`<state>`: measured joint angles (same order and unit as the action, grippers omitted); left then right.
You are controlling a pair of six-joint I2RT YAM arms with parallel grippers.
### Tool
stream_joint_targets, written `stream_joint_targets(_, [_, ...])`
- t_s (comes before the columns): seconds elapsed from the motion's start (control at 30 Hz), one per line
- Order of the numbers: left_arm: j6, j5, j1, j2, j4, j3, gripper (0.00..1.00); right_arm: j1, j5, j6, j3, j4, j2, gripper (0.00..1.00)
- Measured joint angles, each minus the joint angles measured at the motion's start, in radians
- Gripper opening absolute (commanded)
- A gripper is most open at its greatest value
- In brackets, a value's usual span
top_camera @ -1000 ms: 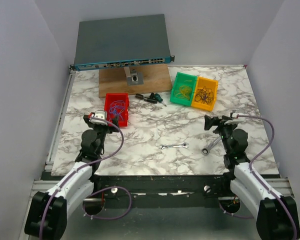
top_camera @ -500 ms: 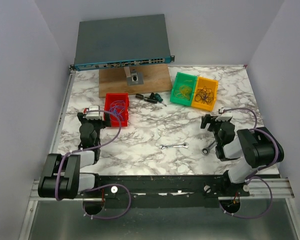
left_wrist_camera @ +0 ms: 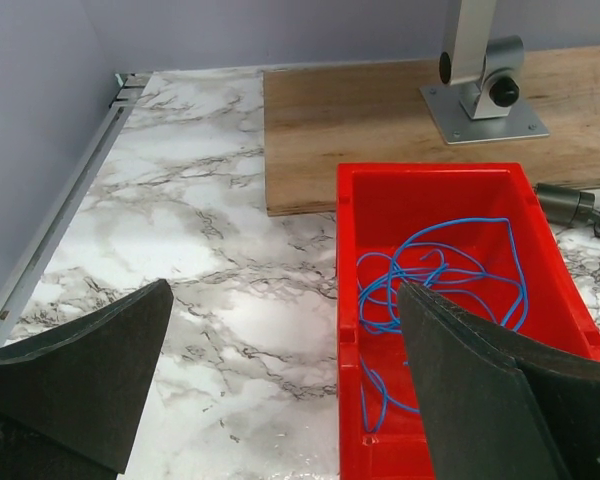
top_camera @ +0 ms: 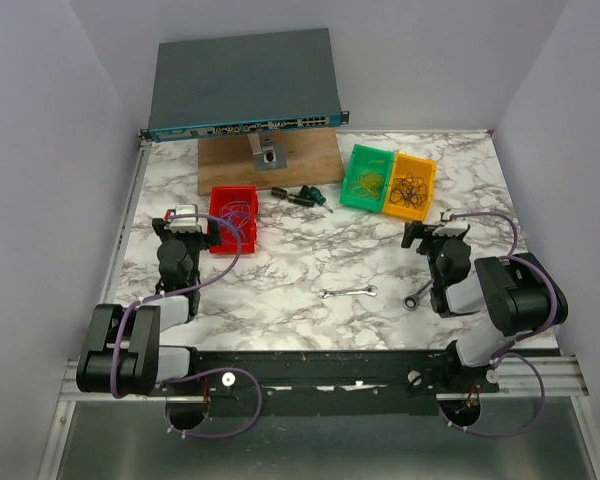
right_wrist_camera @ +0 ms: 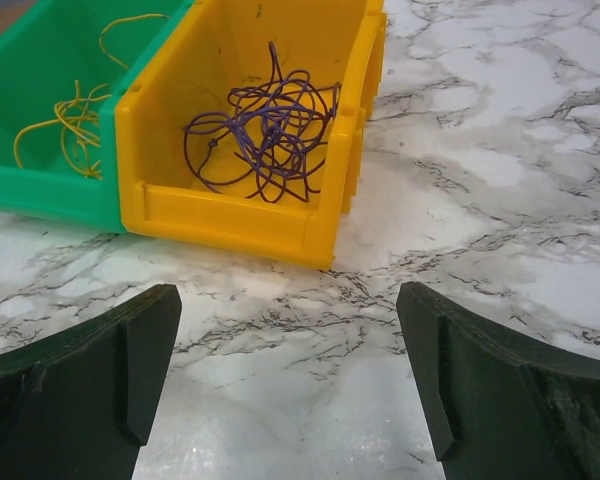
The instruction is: Untangle the cables
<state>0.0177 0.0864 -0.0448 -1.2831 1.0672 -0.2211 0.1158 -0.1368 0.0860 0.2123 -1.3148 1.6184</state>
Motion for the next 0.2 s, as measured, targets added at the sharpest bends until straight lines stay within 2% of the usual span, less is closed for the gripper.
stream_joint_targets(0.2, [0.001, -0.001, 0.000, 0.000, -0.004, -0.001, 0.99, 0.000, -0.002, 0.000, 0.000, 0.000, 0.000, 1.00])
